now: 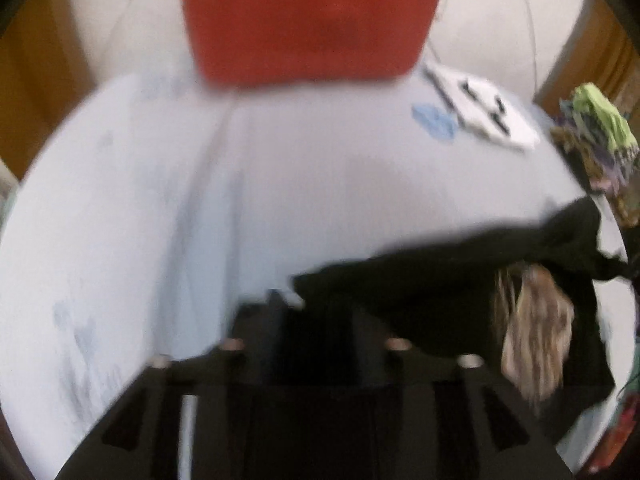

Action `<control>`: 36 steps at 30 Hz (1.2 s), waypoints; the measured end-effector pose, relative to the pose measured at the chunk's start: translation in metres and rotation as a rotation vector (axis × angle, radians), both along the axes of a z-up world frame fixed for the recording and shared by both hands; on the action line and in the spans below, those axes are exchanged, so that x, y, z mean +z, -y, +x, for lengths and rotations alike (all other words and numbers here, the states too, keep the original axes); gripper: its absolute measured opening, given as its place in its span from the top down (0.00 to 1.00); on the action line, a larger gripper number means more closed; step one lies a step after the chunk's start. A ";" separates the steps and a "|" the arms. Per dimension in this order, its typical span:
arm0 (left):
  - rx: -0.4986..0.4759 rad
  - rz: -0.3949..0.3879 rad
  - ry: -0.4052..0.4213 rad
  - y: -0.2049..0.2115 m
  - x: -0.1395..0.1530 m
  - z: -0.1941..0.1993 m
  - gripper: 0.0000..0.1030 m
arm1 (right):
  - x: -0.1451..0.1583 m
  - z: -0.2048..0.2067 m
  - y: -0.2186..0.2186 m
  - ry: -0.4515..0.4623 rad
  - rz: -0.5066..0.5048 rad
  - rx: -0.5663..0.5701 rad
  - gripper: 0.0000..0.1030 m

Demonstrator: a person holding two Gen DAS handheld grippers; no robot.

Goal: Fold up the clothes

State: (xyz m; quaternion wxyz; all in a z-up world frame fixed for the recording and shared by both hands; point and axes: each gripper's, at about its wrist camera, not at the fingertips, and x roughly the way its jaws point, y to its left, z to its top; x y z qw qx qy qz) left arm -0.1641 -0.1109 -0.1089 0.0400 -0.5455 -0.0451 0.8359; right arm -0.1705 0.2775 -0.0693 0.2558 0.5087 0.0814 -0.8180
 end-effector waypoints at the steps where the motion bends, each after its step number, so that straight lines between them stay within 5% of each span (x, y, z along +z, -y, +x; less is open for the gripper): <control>1: 0.005 0.013 0.012 0.003 0.001 0.010 0.53 | -0.008 0.009 -0.008 0.044 -0.008 -0.024 0.86; 4: 0.032 0.042 0.009 0.014 0.014 0.032 0.45 | -0.007 0.025 -0.033 0.092 -0.048 -0.114 0.77; 8: 0.104 0.067 -0.051 0.033 0.040 0.038 0.25 | 0.026 0.017 -0.058 0.034 -0.125 -0.230 0.36; 17: 0.175 0.144 0.012 0.036 0.039 -0.002 0.22 | 0.027 -0.060 -0.048 0.119 -0.159 -0.358 0.36; 23: 0.138 0.046 0.148 0.010 0.017 -0.020 0.22 | 0.012 -0.086 -0.046 0.191 -0.144 -0.409 0.36; 24: 0.131 0.028 0.162 0.006 0.011 -0.023 0.29 | 0.009 -0.091 -0.046 0.203 -0.144 -0.417 0.36; 26: 0.119 -0.007 0.176 0.001 0.000 -0.031 0.64 | -0.001 -0.101 -0.043 0.223 -0.132 -0.426 0.36; 27: 0.114 -0.025 0.183 -0.002 -0.006 -0.034 0.90 | -0.007 -0.107 -0.039 0.242 -0.130 -0.414 0.36; 28: 0.119 -0.062 0.168 -0.003 -0.009 -0.039 0.97 | -0.014 -0.113 -0.034 0.261 -0.129 -0.400 0.49; 29: 0.134 -0.115 0.135 -0.001 -0.010 -0.043 0.97 | -0.016 -0.117 -0.029 0.241 -0.108 -0.389 0.90; 32: 0.212 -0.316 0.052 0.009 -0.017 -0.060 0.99 | -0.019 -0.130 -0.021 0.164 -0.058 -0.392 0.91; 36: 0.264 -0.272 0.073 0.027 -0.028 -0.071 0.99 | -0.038 -0.149 -0.022 0.133 0.002 -0.408 0.90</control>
